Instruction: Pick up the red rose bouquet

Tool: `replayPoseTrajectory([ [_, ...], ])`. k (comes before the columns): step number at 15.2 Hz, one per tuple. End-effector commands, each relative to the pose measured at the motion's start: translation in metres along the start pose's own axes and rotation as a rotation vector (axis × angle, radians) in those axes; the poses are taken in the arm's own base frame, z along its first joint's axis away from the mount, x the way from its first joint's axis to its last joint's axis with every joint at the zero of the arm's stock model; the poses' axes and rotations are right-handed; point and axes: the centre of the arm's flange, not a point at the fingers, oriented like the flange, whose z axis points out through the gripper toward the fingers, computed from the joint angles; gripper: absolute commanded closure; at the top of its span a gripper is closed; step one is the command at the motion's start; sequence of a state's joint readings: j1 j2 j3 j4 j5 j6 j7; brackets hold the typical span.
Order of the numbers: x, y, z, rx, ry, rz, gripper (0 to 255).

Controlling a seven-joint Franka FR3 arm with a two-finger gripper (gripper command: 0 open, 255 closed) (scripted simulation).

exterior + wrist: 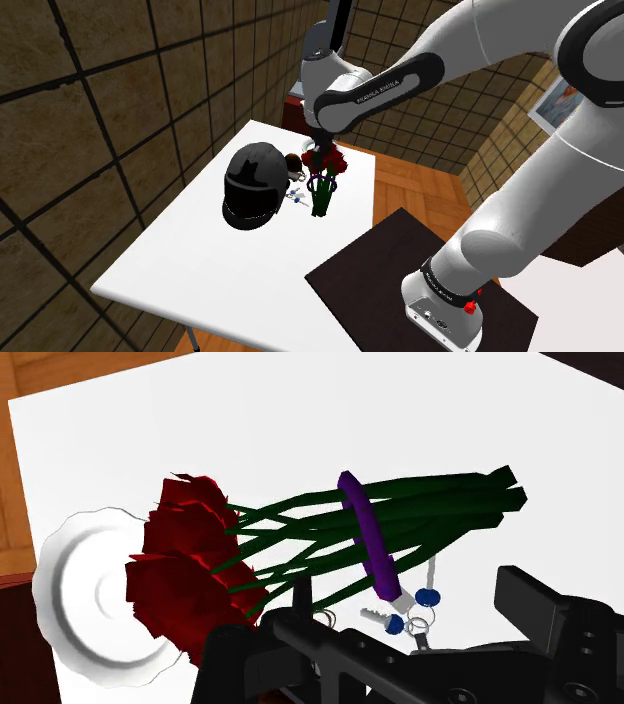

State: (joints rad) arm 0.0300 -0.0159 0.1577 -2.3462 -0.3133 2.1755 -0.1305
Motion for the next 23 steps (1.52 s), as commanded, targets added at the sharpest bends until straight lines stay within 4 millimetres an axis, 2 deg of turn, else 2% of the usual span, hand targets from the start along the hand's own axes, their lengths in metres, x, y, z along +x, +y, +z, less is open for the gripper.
replayPoseTrajectory([
  [1, 0.017, -0.004, 0.023, -0.02, -0.026, -0.034, 0],
  [2, 0.024, -0.006, 0.034, -0.029, -0.038, -0.049, 0],
  [9, 0.031, -0.014, 0.07, -0.029, -0.038, -0.049, 0],
  [12, 0.032, -0.014, 0.073, -0.029, -0.038, -0.049, 0],
  [13, 0.032, -0.015, 0.072, -0.029, -0.038, -0.049, 255],
  [22, 0.032, -0.014, 0.073, -0.029, -0.038, -0.049, 255],
  [23, 0.031, -0.013, 0.068, -0.029, -0.038, -0.049, 255],
])
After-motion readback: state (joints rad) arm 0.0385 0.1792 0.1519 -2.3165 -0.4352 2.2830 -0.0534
